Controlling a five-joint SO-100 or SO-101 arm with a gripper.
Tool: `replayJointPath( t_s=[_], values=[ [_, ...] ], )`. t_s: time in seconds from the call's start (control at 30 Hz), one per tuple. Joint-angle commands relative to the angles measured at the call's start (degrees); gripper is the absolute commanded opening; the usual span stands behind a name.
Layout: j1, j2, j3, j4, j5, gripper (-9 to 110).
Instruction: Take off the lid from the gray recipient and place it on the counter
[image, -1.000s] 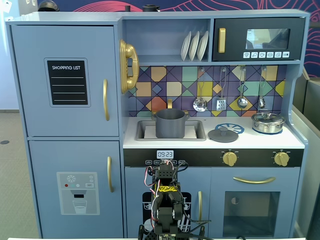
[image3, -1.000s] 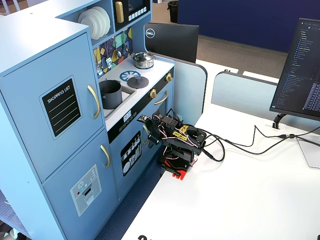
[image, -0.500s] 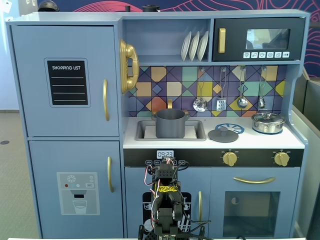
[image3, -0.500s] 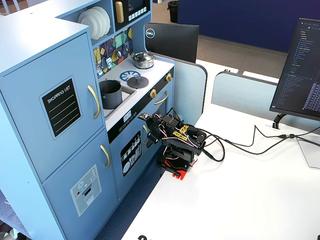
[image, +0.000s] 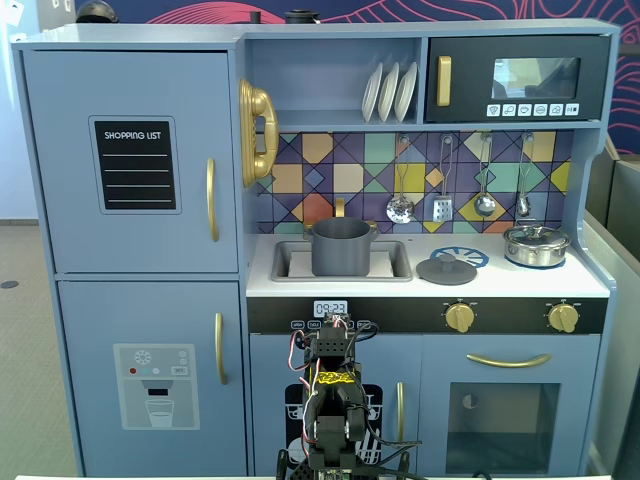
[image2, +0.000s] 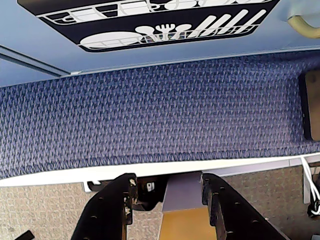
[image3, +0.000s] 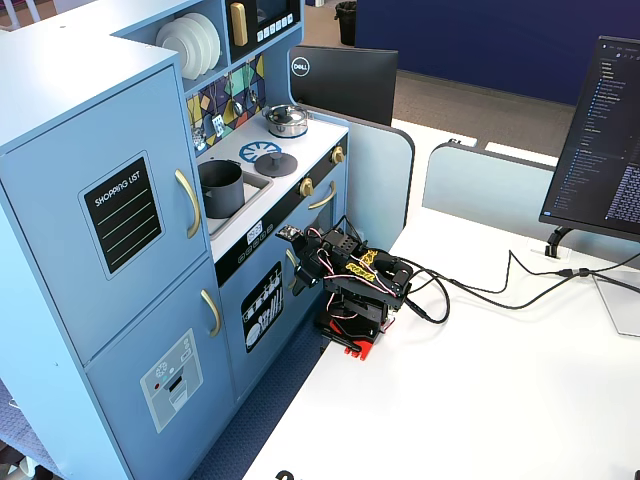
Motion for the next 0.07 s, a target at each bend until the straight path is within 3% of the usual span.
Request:
replayJointPath(
  t_s=[0.0, 0.03],
  values=[
    [-0.4, -0.2, 0.9, 9.8, 1.6, 7],
    [-0.4, -0.2, 0.9, 9.8, 1.6, 7]
  ],
)
